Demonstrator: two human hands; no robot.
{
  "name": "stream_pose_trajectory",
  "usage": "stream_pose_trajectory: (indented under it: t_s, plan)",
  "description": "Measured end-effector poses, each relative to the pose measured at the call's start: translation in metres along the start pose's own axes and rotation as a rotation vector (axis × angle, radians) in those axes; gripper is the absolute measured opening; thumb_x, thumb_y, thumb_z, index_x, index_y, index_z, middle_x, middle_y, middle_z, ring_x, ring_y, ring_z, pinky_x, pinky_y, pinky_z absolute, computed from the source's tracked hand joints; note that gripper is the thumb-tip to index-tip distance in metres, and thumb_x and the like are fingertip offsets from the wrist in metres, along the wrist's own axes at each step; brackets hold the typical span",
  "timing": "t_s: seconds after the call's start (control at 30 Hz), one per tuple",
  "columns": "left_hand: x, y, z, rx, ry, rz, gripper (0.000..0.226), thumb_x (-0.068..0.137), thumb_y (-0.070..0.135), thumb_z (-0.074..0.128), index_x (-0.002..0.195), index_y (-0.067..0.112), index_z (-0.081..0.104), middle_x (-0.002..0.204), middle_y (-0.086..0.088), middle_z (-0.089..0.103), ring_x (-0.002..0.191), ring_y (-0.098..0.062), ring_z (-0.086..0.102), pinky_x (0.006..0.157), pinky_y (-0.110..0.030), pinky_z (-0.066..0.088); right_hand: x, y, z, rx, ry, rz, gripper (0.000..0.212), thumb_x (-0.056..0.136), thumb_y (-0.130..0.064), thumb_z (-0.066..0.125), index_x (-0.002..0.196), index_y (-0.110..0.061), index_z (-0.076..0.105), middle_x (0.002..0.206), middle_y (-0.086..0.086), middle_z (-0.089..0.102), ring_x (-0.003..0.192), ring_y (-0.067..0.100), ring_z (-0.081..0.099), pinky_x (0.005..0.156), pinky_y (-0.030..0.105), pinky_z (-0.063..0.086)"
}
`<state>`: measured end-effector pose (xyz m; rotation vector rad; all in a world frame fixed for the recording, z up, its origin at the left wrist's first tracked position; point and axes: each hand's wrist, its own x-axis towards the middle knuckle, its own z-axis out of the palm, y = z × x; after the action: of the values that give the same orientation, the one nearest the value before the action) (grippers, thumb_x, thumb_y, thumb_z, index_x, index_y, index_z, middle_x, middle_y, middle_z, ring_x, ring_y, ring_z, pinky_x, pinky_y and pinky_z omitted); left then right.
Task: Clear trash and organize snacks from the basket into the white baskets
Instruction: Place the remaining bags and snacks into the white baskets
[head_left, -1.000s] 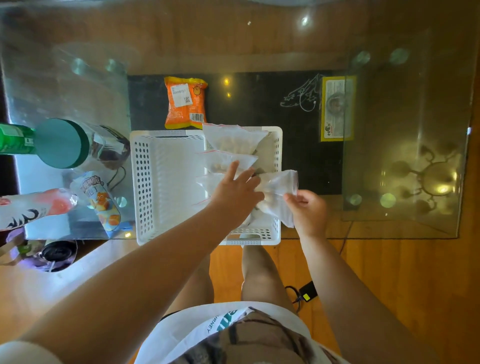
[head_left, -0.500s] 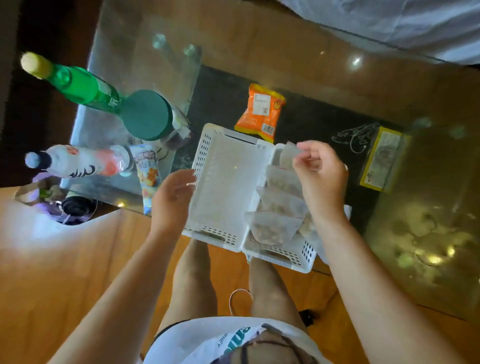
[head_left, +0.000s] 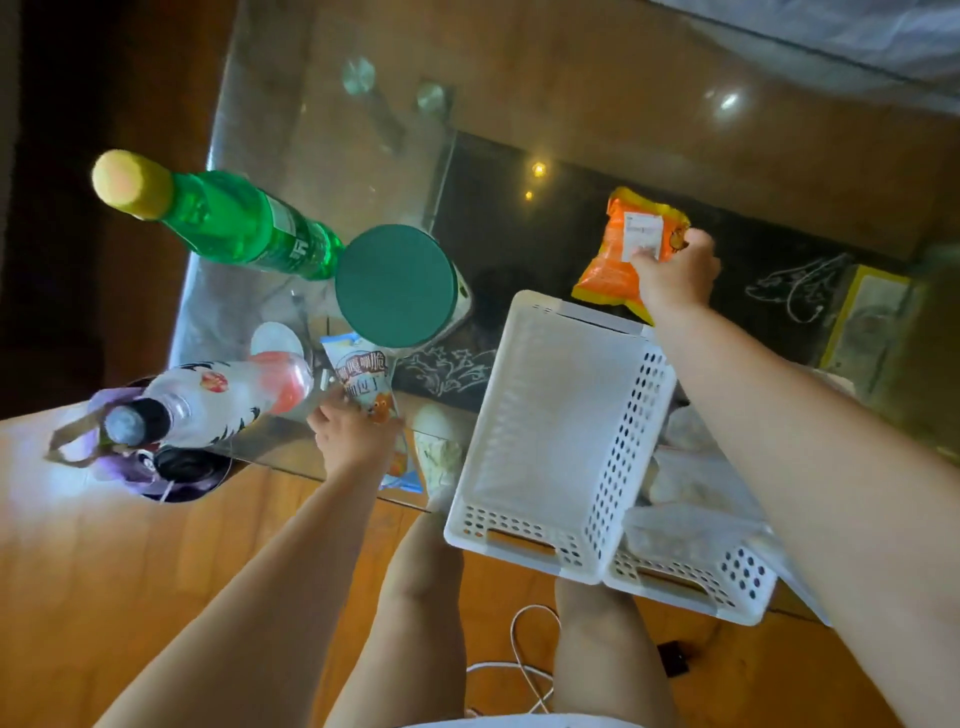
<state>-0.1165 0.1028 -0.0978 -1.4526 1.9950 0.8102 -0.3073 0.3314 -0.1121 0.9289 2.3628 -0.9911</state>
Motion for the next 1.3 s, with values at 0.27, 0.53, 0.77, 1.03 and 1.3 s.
stream_pose_trajectory:
  t_s: [0.27, 0.53, 0.77, 1.03, 1.3]
  plan:
    - [0.034, -0.016, -0.001, -0.057, -0.146, -0.102, 0.049, 0.072, 0.022, 0.075, 0.11, -0.002, 0.056, 0.109, -0.02, 0.065, 0.096, -0.037, 0.065, 0.077, -0.038, 0.053, 0.011, 0.004, 0.016, -0.041, 0.017, 0.066, 0.086, 0.079, -0.026, 0.071, 0.144, -0.022, 0.016, 0.144, 0.011, 0.033, 0.129, 0.03, 0.042, 0.1, 0.044, 0.046]
    - [0.007, -0.021, -0.008, -0.288, -0.144, -0.097, 0.037, 0.082, 0.015, 0.068, 0.111, -0.002, 0.052, 0.106, -0.019, 0.065, 0.094, -0.036, 0.065, 0.08, -0.048, 0.056, -0.024, -0.01, 0.002, 0.137, 0.076, -0.132, 0.086, 0.08, -0.013, 0.07, 0.146, -0.018, 0.016, 0.145, 0.007, 0.033, 0.132, 0.02, 0.039, 0.105, 0.033, 0.038]
    - [-0.057, -0.038, -0.044, -0.464, -0.142, 0.226, 0.025, 0.085, 0.005, 0.062, 0.091, 0.022, 0.045, 0.096, -0.005, 0.059, 0.087, -0.013, 0.06, 0.072, -0.027, 0.052, -0.117, 0.004, -0.031, 0.317, 0.025, -0.397, 0.077, 0.08, -0.012, 0.067, 0.144, -0.023, 0.025, 0.133, -0.009, 0.035, 0.119, -0.013, 0.037, 0.092, 0.001, 0.034]
    - [-0.105, -0.017, -0.036, -0.258, -0.37, 0.602, 0.032, 0.081, 0.016, 0.068, 0.091, 0.033, 0.043, 0.085, 0.023, 0.061, 0.078, 0.009, 0.062, 0.06, -0.007, 0.046, -0.19, 0.08, -0.026, 0.037, 0.025, -0.3, 0.06, 0.085, -0.028, 0.063, 0.139, -0.025, 0.037, 0.131, 0.012, 0.041, 0.119, 0.018, 0.045, 0.072, -0.003, 0.036]
    - [-0.107, 0.027, 0.044, 0.252, -0.184, 0.491, 0.039, 0.082, 0.034, 0.063, 0.093, 0.018, 0.029, 0.099, -0.009, 0.065, 0.089, -0.036, 0.063, 0.063, -0.032, 0.038, -0.189, 0.106, -0.002, -0.204, 0.072, -0.279, 0.061, 0.084, -0.016, 0.065, 0.139, -0.023, 0.038, 0.134, 0.014, 0.04, 0.117, 0.03, 0.051, 0.085, 0.037, 0.049]
